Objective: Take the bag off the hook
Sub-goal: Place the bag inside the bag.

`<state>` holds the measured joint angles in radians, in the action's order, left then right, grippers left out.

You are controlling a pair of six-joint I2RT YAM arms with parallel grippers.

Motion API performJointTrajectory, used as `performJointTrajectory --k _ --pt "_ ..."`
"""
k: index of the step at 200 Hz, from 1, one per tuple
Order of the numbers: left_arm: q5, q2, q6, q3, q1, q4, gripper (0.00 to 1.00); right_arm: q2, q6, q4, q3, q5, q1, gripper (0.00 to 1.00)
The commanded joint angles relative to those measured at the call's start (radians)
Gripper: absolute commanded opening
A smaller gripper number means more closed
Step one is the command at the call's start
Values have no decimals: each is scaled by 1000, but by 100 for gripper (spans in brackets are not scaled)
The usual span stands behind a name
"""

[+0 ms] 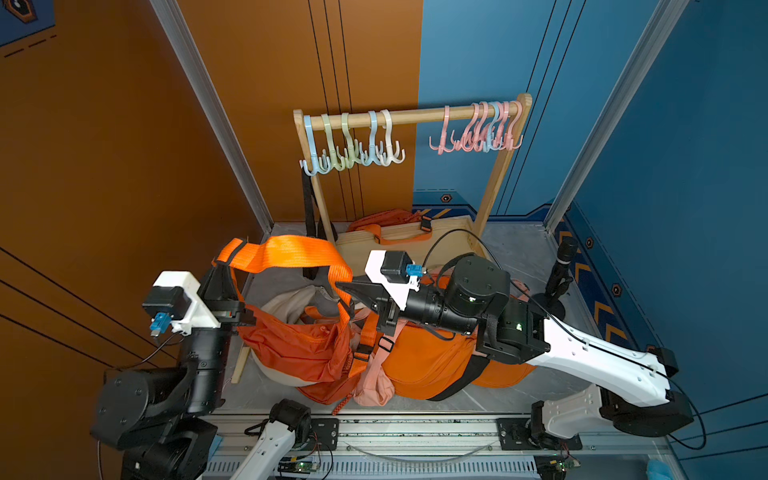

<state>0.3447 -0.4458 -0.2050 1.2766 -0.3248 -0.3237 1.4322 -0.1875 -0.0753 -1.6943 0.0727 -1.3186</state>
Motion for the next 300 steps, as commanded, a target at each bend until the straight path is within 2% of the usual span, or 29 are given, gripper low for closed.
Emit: performJointTrajectory --k 1,42,86,120,127,162,205,230,249,272,300 --pt "115 55 -17 -3 -20 -78 0 -24 -73 -53 9 -105 -60 0" --pt "199 145 -9 2 -75 -179 0 -25 -93 -81 37 -186 -157 0" --pt "284 184 -3 -62 -202 -291 0 -17 -88 -48 130 -277 -158 0" --pt "372 195 12 -178 -328 -289 0 15 -35 -18 205 -271 -86 0" --pt "422 192 10 -197 -354 -282 0 22 -24 -5 224 -266 -64 0" --pt "542 162 -66 -292 -473 -210 0 61 37 25 284 -237 36 0" --pt "605 101 -135 -382 -555 -90 0 80 113 89 345 -191 133 0" --pt "587 27 -148 -417 -542 -26 0 85 147 123 380 -179 179 0" --pt "531 -48 -134 -430 -493 -1 0 83 181 146 407 -162 217 0" --pt "392 -136 -49 -429 -356 -7 0 80 218 181 449 -137 266 0" --pt "146 -205 109 -445 -144 0 0 80 252 211 489 -109 319 0"
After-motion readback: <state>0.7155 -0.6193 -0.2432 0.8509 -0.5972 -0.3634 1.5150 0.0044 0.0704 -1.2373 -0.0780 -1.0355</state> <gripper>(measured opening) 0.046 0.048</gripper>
